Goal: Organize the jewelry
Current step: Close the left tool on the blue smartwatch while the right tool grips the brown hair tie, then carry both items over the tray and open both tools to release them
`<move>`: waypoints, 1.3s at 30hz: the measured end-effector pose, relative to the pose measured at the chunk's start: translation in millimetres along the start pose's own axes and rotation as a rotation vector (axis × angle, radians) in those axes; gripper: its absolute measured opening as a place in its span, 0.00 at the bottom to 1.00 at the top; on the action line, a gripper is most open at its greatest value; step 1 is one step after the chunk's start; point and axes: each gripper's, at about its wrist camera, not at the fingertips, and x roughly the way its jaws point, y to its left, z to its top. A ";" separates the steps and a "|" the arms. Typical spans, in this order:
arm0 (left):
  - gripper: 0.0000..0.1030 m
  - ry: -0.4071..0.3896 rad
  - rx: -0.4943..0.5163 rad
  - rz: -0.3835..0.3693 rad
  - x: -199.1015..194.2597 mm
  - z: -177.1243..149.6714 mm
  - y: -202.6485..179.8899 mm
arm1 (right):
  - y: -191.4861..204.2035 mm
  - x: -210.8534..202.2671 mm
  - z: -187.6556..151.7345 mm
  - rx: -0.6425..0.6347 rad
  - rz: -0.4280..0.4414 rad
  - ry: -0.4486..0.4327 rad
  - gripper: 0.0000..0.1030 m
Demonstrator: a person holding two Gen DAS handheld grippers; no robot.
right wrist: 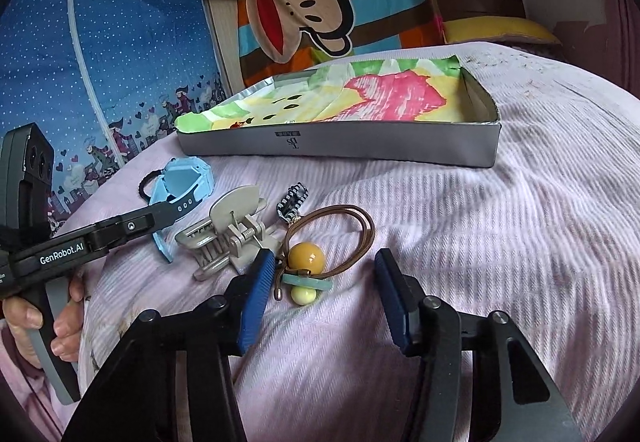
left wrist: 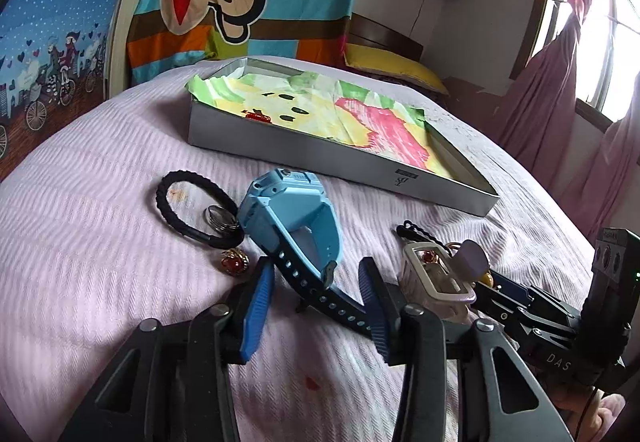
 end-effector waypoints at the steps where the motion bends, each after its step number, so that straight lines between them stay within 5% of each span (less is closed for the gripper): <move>1: 0.34 0.001 -0.004 0.003 0.7 -0.2 0.6 | -0.3 1.5 0.5 0.002 0.002 0.003 0.45; 9: 0.18 0.003 0.017 0.014 -0.1 -3.1 -1.2 | -0.7 5.4 -1.3 0.013 0.010 0.006 0.23; 24: 0.12 -0.122 0.165 -0.006 -28.8 -12.7 -30.0 | 3.7 -9.4 -5.9 -0.023 0.014 -0.075 0.22; 39: 0.11 -0.223 0.189 -0.010 -48.1 11.2 -43.1 | 21.0 -38.5 5.0 -0.123 0.004 -0.166 0.22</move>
